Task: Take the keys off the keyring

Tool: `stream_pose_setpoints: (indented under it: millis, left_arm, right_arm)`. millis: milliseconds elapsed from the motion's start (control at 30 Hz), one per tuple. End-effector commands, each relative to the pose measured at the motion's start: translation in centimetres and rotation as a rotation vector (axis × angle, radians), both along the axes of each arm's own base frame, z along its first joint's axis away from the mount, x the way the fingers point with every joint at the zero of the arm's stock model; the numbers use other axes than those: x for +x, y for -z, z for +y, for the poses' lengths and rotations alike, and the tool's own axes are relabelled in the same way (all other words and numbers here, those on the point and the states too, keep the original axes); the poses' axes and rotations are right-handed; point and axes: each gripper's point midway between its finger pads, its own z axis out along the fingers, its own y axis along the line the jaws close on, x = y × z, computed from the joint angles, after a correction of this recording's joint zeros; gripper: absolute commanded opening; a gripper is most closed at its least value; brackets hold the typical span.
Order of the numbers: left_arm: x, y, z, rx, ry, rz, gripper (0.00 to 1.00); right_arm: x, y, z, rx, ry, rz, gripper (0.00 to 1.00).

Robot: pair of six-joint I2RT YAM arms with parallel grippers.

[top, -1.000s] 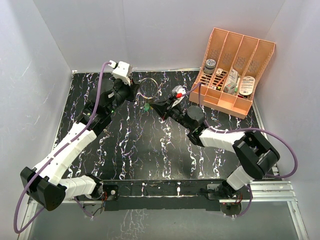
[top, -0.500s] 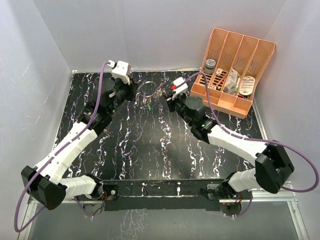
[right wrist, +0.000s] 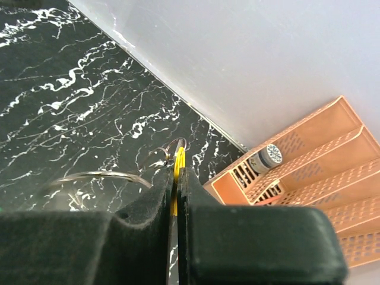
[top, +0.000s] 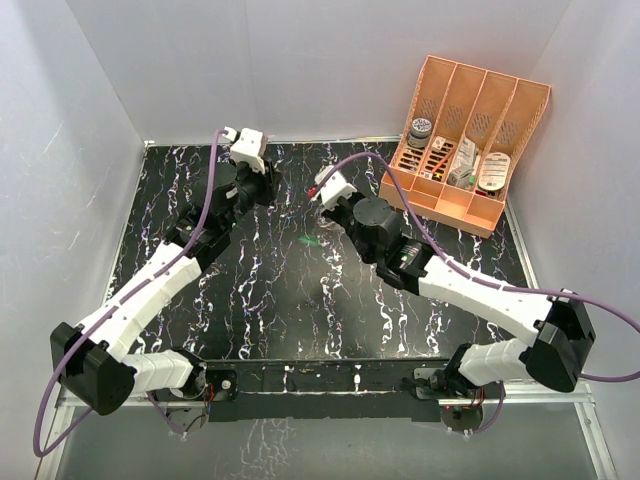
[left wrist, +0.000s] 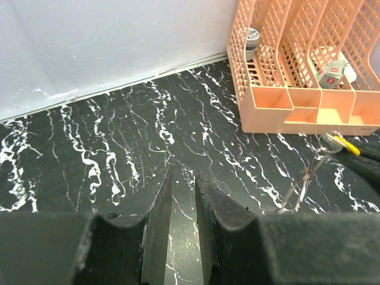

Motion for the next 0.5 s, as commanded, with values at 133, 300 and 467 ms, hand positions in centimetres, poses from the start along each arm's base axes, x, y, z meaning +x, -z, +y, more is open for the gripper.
stream_pose_setpoints:
  millis: [133, 300, 467]
  left_arm:
    - [-2.5, -0.9, -3.4, -0.071, 0.242, -0.140, 0.21]
    - [-3.1, -2.0, -4.5, -0.142, 0.303, -0.169, 0.25]
    - [-4.1, -3.0, -5.8, -0.210, 0.386, -0.187, 0.26]
  right_arm:
    - [-1.5, -7.3, -0.8, 0.020, 0.019, -0.205, 0.00]
    - [-2.0, -7.9, -1.1, -0.005, 0.022, -0.259, 0.00]
    - [-2.7, -9.0, -1.3, 0.000, -0.004, -0.328, 0.00]
